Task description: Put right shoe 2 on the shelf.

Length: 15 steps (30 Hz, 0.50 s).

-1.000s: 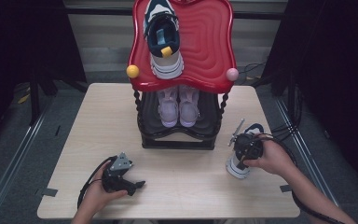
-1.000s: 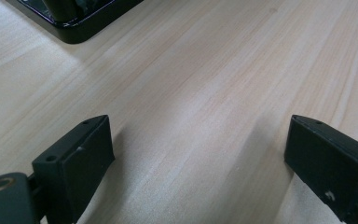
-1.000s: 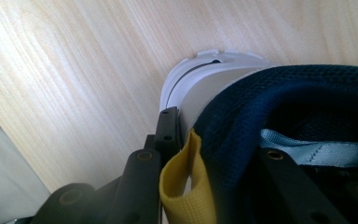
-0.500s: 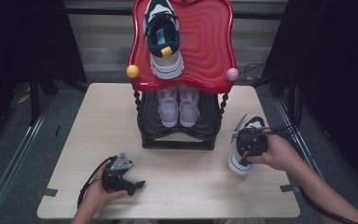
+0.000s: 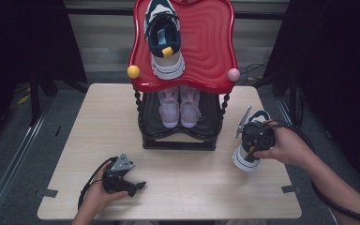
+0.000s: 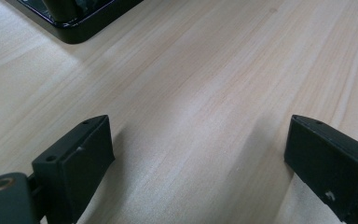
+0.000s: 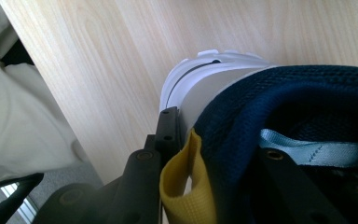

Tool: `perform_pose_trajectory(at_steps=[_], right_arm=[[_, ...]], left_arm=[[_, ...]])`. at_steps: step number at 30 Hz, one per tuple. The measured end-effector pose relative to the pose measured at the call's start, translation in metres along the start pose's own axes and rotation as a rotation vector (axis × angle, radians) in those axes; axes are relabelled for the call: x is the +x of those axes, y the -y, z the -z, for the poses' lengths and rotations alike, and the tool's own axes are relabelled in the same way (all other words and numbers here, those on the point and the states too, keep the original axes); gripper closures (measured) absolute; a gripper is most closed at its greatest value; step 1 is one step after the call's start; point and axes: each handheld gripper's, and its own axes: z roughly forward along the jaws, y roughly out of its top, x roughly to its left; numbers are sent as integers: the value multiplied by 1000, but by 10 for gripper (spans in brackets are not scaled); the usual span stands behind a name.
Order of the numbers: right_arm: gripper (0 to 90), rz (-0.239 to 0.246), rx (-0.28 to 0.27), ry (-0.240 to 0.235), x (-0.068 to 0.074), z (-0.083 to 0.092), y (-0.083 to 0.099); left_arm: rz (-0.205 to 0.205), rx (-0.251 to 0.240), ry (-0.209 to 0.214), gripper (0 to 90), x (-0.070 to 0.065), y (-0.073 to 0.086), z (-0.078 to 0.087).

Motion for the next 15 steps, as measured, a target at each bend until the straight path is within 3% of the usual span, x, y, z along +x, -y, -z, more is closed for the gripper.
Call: perform_pose_trajectory(at_steps=[15], right_arm=[[713, 21, 10, 8, 2, 25, -2]], left_arm=[[-1, 3, 3, 74, 0, 0, 0]])
